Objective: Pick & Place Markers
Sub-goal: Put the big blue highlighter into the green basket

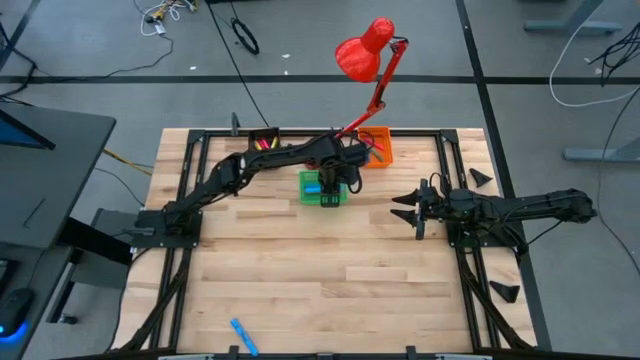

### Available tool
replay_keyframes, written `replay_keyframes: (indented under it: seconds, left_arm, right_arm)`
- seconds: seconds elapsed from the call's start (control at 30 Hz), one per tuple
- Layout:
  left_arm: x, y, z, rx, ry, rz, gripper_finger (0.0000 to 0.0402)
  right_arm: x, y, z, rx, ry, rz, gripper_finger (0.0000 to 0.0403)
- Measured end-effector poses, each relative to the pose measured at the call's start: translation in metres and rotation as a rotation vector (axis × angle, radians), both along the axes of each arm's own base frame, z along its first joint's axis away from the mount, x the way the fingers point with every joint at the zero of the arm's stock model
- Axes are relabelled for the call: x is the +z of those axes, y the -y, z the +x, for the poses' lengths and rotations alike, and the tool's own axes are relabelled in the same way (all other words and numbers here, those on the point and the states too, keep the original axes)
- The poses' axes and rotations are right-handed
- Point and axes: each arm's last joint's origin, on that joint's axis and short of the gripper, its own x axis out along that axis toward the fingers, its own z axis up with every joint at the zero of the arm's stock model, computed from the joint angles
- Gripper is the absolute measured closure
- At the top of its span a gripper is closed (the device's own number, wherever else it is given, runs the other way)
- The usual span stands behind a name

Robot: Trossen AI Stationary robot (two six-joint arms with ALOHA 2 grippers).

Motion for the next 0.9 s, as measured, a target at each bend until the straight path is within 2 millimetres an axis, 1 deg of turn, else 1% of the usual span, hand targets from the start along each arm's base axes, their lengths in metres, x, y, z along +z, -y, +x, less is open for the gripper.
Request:
replay_keyframes:
  seconds: [0.1,0.2,0.23,0.3,0.47,0.57,0.77,0.9]
  left_arm:
    - [-0.0059,-0.0006,0.0005,0.023,-0.017,-0.005,0.0337]
    - [-0.0055,-0.0006,0.0008,0.025,-0.013,-0.002,0.0337]
    - [-0.0055,-0.0007,0.0007,0.024,-0.014,-0.002,0.0330]
    - [-0.0055,-0.0008,0.0005,0.023,-0.016,-0.003,0.0305]
    - [-0.0056,0.0001,-0.0013,0.017,-0.025,-0.047,0.0225]
    - [-0.0054,0.0001,-0.0015,0.018,-0.028,-0.041,0.0188]
    - [-0.0054,-0.0014,-0.0019,0.025,-0.040,0.006,0.0129]
    - [-0.0053,-0.0028,-0.0024,0.036,-0.039,0.003,0.0108]
  right_arm:
    - [0.0000,0.0000,0.0000,0.001,0.000,0.000,0.0218]
    - [0.0000,-0.0002,0.0000,0.006,0.000,0.002,0.0218]
    - [0.0000,-0.0003,0.0000,0.010,0.000,0.002,0.0218]
    - [0.0001,-0.0003,0.0001,0.010,0.001,0.002,0.0218]
    - [0.0001,-0.0003,0.0001,0.010,0.001,0.002,0.0218]
    - [0.0001,-0.0003,0.0001,0.009,0.001,0.002,0.0218]
    - [0.0002,-0.0003,0.0001,0.009,0.002,0.002,0.0218]
    - [0.0002,-0.0002,0.0001,0.008,0.002,0.002,0.0218]
